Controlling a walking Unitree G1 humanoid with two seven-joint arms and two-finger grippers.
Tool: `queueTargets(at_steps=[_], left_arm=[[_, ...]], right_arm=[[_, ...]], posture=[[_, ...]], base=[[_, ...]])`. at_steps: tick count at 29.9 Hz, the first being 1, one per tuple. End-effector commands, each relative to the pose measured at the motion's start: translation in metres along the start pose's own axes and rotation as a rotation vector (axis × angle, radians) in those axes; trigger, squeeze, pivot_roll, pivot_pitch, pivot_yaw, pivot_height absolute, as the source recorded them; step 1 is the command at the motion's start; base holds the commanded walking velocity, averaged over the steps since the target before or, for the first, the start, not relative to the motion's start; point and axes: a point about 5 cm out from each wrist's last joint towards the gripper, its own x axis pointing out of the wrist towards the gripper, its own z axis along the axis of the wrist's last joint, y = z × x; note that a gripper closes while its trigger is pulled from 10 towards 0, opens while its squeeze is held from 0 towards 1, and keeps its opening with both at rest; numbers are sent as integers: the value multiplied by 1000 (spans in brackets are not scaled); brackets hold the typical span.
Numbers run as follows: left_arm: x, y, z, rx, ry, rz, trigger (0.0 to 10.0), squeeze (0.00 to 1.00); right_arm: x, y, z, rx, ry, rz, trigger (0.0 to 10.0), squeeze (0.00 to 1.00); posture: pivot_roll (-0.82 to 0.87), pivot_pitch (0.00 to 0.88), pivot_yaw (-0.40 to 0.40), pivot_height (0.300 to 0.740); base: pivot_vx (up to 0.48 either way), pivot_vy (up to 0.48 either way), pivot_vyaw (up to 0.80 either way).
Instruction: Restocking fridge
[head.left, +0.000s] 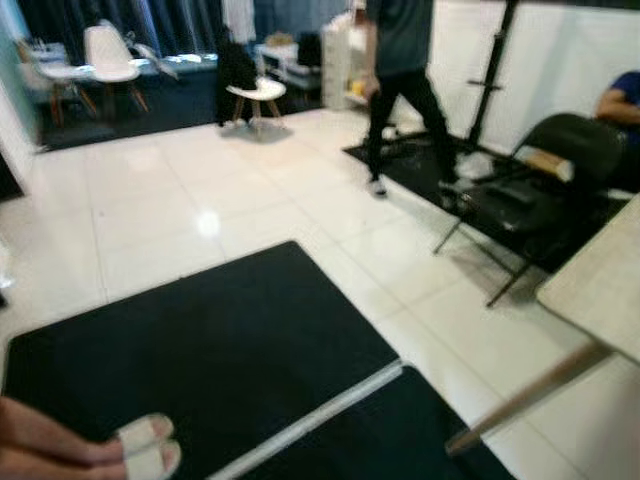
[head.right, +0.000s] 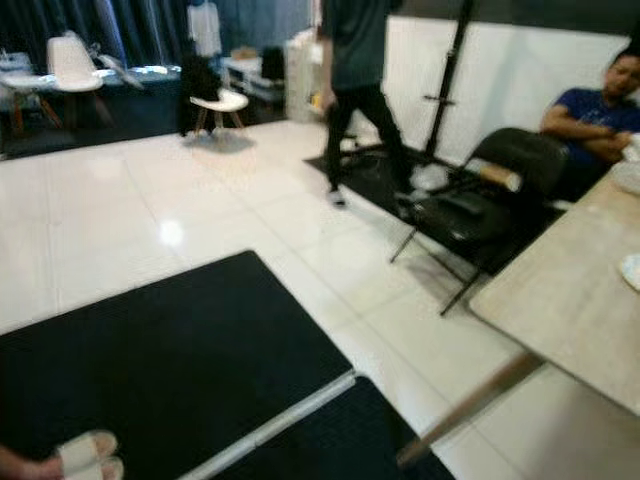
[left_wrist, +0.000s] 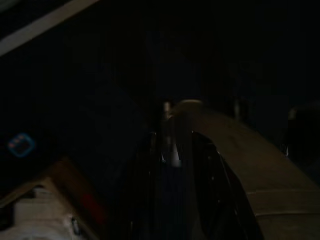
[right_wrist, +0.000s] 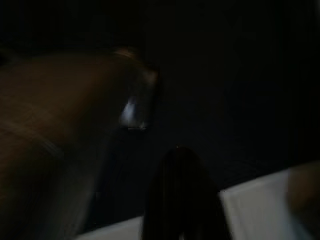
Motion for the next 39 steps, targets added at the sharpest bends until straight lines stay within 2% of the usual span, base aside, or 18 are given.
queueTargets(at_steps=[1, 16, 20, 28, 39], left_arm=[[-2, 0, -11, 4, 42, -1, 10000, 0], [-2, 2, -10, 17, 44, -1, 10000, 0], [-3, 2, -10, 20, 44, -1, 10000, 0], [-3, 3, -9, 22, 42, -1, 10000, 0], [-3, 4, -10, 19, 44, 1, 10000, 0]], right_arm=[[-1, -1, -5, 3, 18, -7, 10000, 0], [-1, -1, -8, -30, 47, 1, 10000, 0], [-1, -1, -10, -35, 48, 0, 10000, 0], [-2, -1, -16, -104, 86, 1, 10000, 0], [-2, -2, -17, -100, 89, -10, 10000, 0]], posture=[[-84, 28, 22, 740], [-82, 29, 23, 740], [-80, 18, 23, 740], [-81, 19, 27, 740], [-76, 10, 34, 740]], base=[[322, 0, 0], [321, 0, 0], [322, 0, -714], [320, 0, 0], [322, 0, 0]])
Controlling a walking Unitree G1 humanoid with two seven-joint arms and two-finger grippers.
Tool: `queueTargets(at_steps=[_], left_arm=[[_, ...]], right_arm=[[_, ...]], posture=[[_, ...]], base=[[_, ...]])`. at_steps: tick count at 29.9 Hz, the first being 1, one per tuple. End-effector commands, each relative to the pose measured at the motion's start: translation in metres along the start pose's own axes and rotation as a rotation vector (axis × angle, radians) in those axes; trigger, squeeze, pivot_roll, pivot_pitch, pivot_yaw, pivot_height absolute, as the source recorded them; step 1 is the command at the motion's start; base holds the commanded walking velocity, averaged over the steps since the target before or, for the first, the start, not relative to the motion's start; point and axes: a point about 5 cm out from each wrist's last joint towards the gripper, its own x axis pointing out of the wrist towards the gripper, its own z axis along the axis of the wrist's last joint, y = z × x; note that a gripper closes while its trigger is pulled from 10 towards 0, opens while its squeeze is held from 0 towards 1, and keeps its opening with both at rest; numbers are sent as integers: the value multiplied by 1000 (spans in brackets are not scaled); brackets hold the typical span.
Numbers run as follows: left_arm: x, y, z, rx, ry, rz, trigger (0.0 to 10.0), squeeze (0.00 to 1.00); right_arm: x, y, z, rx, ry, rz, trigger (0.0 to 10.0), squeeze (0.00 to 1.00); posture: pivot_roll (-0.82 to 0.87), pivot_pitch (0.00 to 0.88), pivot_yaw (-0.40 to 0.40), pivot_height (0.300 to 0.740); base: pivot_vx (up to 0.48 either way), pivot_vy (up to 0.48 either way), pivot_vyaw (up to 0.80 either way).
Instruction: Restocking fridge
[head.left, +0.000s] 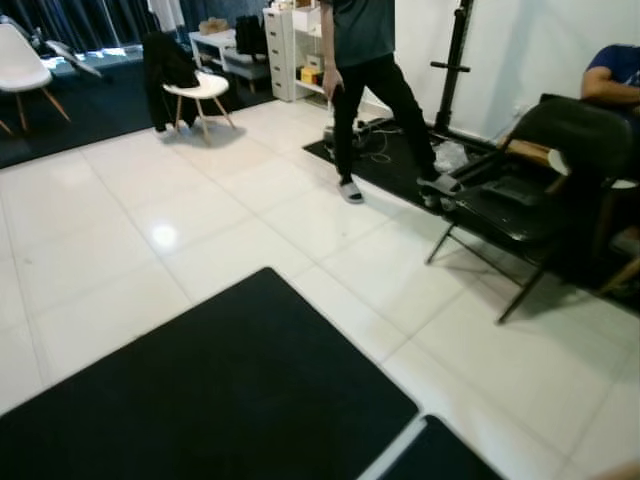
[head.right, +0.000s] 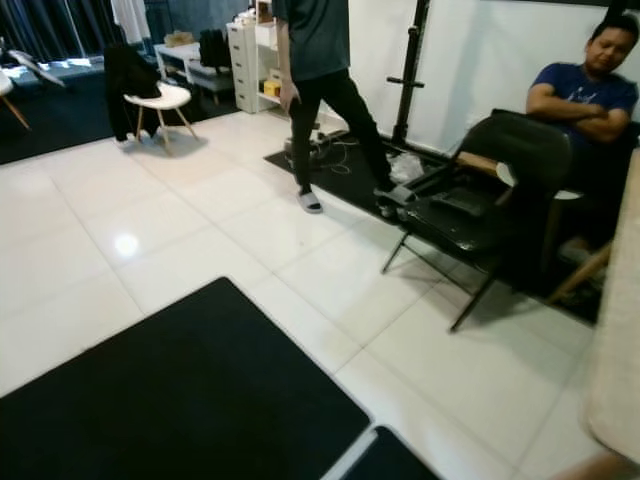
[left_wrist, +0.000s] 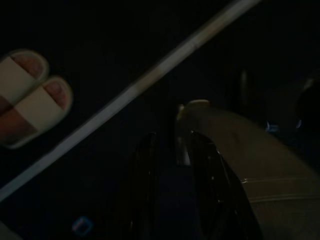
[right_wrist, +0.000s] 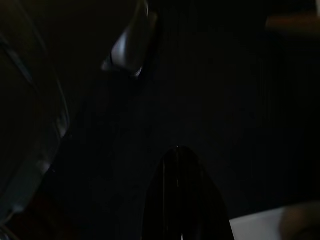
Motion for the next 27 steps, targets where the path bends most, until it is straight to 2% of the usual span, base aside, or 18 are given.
queueTargets(at_steps=[1, 12, 27], left_arm=[[-3, 3, -12, -3, 42, 10, 10000, 0], [-2, 2, -10, -9, 39, 11, 10000, 0], [-2, 1, -9, -13, 37, 11, 10000, 0]], right_arm=[[1, 2, 4, -8, -14, 4, 10000, 0], [1, 1, 6, -15, -14, -1, 10000, 0], [1, 3, 4, -38, 12, -3, 10000, 0]], posture=[[-76, 10, 34, 740], [-76, 0, 30, 740], [-76, 0, 24, 740]], base=[[319, 0, 0], [320, 0, 0], [319, 0, -725]])
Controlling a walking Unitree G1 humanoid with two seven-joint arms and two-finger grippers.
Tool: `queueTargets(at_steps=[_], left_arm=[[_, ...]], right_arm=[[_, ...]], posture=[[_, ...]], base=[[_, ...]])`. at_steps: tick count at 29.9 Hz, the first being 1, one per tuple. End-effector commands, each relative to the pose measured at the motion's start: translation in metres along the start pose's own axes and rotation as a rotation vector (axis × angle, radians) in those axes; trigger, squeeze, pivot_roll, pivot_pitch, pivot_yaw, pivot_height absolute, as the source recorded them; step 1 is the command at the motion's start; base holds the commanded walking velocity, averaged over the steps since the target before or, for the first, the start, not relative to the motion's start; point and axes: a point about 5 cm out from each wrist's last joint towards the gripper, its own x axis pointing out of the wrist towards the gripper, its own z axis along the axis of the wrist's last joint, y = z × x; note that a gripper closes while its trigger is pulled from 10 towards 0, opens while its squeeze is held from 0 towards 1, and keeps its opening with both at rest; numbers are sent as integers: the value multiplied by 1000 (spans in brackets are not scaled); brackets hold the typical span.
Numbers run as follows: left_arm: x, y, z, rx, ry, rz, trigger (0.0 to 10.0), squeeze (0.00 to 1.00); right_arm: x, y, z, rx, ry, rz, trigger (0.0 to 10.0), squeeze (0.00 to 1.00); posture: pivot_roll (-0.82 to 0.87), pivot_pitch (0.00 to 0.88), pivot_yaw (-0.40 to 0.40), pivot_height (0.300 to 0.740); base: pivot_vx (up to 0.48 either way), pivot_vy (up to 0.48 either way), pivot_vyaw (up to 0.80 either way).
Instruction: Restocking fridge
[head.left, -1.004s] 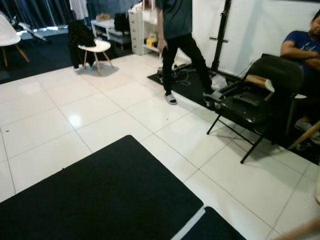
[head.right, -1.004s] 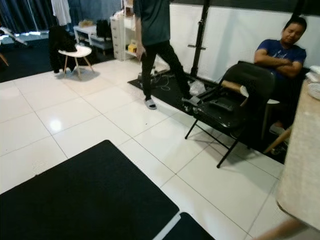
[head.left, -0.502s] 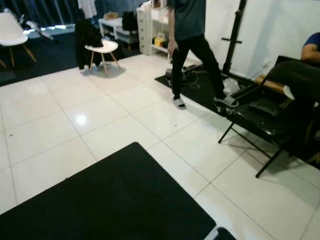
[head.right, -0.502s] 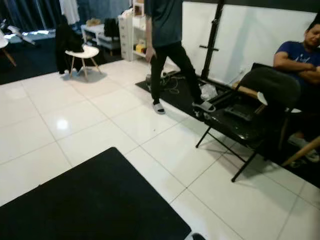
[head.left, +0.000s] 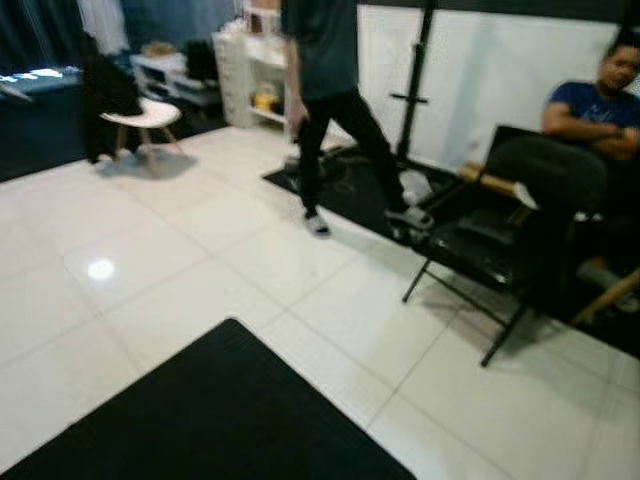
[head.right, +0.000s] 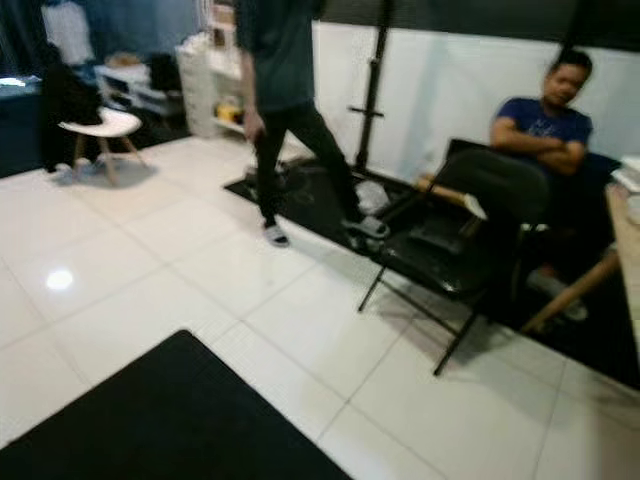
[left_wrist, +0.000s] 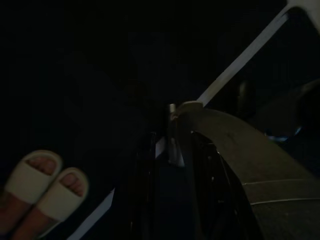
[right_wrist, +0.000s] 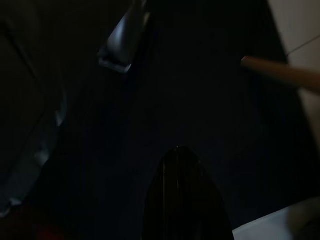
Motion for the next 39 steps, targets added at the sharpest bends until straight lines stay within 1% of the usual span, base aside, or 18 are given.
queueTargets(at_steps=[1, 9, 22, 34, 39], left_arm=[[1, -4, -3, 6, 18, -12, 10000, 0], [1, -4, -1, 12, 15, -13, 10000, 0], [2, -3, 2, 13, 10, -11, 10000, 0], [2, -4, 2, 8, 11, -15, 10000, 0], [2, -4, 1, 10, 12, -16, 10000, 0]], right_arm=[[0, -2, 7, -5, -22, -5, 10000, 0], [0, -2, 6, -2, -18, -10, 10000, 0], [1, -2, 11, 2, -33, -24, 10000, 0], [1, -2, 11, -2, -29, -33, 10000, 0], [1, -1, 10, -13, -22, -22, 10000, 0]], posture=[[-76, 0, 24, 740], [-77, 0, 27, 740], [-77, 0, 29, 740], [-76, 0, 26, 740], [-75, 0, 26, 740]], base=[[319, 0, -719], [320, 0, -724], [318, 0, -721], [321, 0, 0], [316, 0, -764]])
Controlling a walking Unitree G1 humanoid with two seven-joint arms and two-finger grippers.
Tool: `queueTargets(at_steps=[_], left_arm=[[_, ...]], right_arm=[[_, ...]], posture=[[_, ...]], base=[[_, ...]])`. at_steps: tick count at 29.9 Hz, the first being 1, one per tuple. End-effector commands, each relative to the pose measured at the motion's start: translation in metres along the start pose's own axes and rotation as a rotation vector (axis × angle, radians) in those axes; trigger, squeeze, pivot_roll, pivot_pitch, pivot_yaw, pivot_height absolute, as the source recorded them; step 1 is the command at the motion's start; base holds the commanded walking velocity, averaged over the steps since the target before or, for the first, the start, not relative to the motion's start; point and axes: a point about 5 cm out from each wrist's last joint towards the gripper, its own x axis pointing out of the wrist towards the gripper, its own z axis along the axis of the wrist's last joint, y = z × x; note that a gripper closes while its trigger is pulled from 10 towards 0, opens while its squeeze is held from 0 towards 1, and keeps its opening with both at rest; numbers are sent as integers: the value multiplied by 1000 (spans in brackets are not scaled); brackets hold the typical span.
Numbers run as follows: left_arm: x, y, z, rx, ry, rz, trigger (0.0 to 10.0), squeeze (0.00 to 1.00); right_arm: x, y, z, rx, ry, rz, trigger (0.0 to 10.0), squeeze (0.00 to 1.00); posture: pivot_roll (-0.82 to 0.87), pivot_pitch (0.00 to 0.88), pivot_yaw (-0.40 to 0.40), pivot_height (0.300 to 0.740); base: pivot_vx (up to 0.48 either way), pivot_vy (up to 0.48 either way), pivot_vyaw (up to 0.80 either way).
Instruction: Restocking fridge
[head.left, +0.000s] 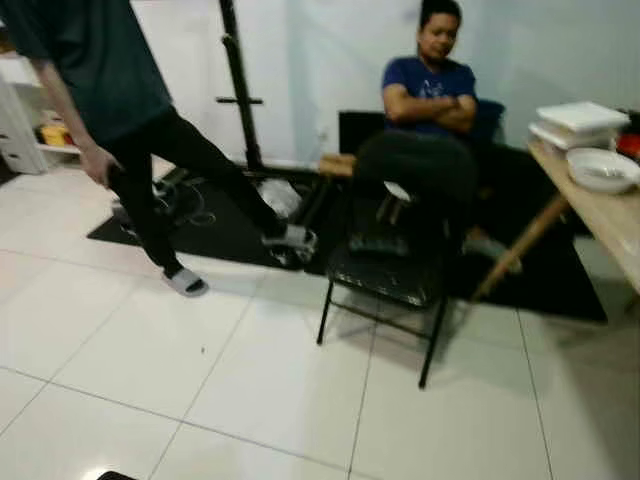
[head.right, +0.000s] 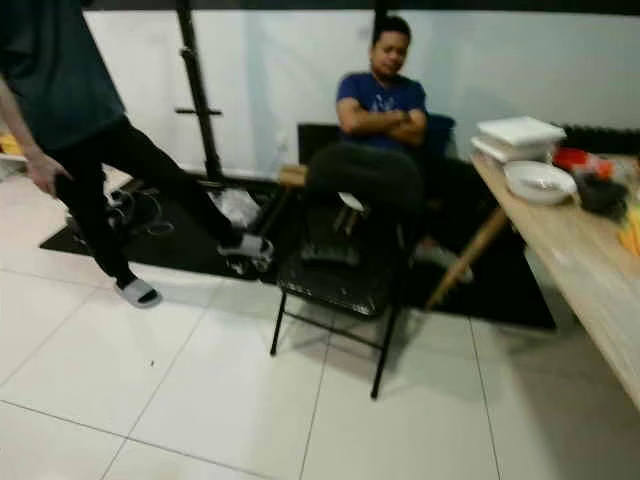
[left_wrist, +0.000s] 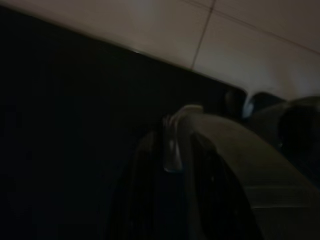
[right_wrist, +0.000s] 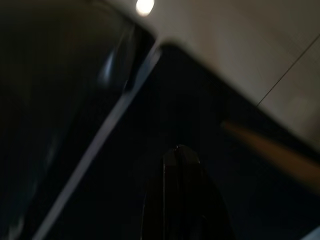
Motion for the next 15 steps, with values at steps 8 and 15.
queueTargets(at_steps=[8, 15], left_arm=[[-2, 3, -9, 2, 36, 6, 10000, 0], [-2, 3, -8, 4, 34, 5, 10000, 0]], right_arm=[[1, 7, -9, 3, 30, 17, 10000, 0], [1, 9, -9, 0, 33, 20, 10000, 0]], posture=[[-72, 0, 27, 740], [-72, 0, 27, 740]], base=[[318, 0, -756], [316, 0, -752]])
